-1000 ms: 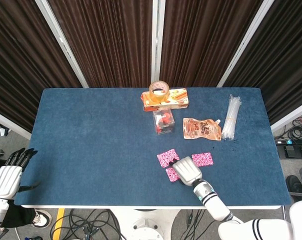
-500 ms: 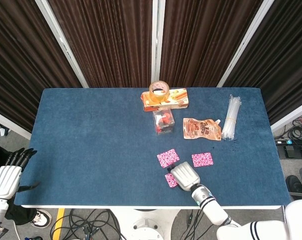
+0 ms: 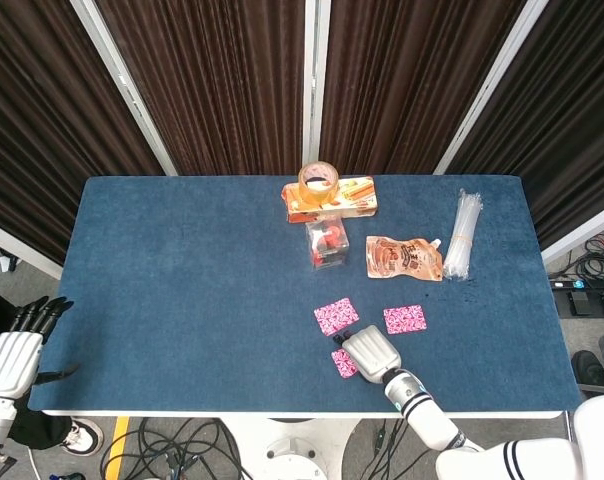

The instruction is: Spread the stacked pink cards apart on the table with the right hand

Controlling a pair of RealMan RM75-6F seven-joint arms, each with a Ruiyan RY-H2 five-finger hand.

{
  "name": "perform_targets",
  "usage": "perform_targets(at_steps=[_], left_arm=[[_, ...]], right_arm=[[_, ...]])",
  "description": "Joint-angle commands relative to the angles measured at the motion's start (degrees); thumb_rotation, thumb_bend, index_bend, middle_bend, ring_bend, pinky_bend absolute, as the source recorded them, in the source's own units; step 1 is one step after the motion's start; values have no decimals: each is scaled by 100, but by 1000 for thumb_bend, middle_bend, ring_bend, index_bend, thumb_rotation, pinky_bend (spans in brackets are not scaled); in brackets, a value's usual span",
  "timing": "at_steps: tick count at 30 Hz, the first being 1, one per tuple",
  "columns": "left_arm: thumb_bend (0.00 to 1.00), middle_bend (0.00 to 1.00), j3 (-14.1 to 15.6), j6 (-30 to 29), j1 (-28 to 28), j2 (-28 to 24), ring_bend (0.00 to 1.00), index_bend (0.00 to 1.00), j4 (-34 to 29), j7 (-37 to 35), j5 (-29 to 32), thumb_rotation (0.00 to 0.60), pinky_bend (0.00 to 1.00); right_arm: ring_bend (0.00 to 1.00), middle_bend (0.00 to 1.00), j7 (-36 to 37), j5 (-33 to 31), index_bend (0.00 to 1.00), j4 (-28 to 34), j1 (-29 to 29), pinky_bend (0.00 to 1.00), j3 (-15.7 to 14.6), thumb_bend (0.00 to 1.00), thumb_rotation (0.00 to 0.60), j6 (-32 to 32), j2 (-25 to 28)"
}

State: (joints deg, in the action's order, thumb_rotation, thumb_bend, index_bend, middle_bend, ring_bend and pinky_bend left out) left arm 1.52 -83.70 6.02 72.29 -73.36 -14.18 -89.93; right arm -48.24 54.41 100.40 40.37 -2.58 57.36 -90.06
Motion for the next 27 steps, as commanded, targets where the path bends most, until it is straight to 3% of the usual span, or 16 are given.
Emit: perform_targets(at_steps=[1, 13, 17, 19, 23, 25, 27], left_arm=[[0, 99, 1, -6, -2, -1, 0, 134, -4, 5, -4, 600, 97], [0, 99, -3, 16, 19, -10, 0, 134, -72, 72, -11, 600, 97], [0, 99, -11, 1, 29, -34, 0, 134, -113, 106, -28, 600, 97], [0, 99, -14, -3, 27, -49, 0, 134, -122, 108, -23, 600, 97], [0, 99, -16, -21, 17, -100, 0, 134, -162, 99, -17, 600, 97], [0, 99, -19, -26, 16, -115, 0, 134, -174, 91, -15, 600, 97], [0, 99, -13, -20, 19, -128, 0, 134, -185, 85, -23, 600, 97]], right_arm=[[709, 244, 41, 48, 210, 70, -1, 748, 2, 101, 600, 53, 68], [703, 248, 506, 775, 206, 597, -361, 748, -7, 93, 600, 842, 973], [550, 246, 1179, 1385, 206, 235, -754, 711, -114, 89, 600, 1310, 1224], [426, 240, 1761, 1656, 206, 71, -929, 618, -213, 99, 600, 1364, 1349], [108, 147, 2637, 2064, 140, -323, -1328, 228, -435, 109, 600, 1561, 1641], [19, 61, 2728, 2127, 53, -518, -1522, 89, -475, 108, 600, 1746, 1650], [0, 9, 2976, 2199, 6, -804, -1734, 18, -454, 105, 600, 1955, 1561]])
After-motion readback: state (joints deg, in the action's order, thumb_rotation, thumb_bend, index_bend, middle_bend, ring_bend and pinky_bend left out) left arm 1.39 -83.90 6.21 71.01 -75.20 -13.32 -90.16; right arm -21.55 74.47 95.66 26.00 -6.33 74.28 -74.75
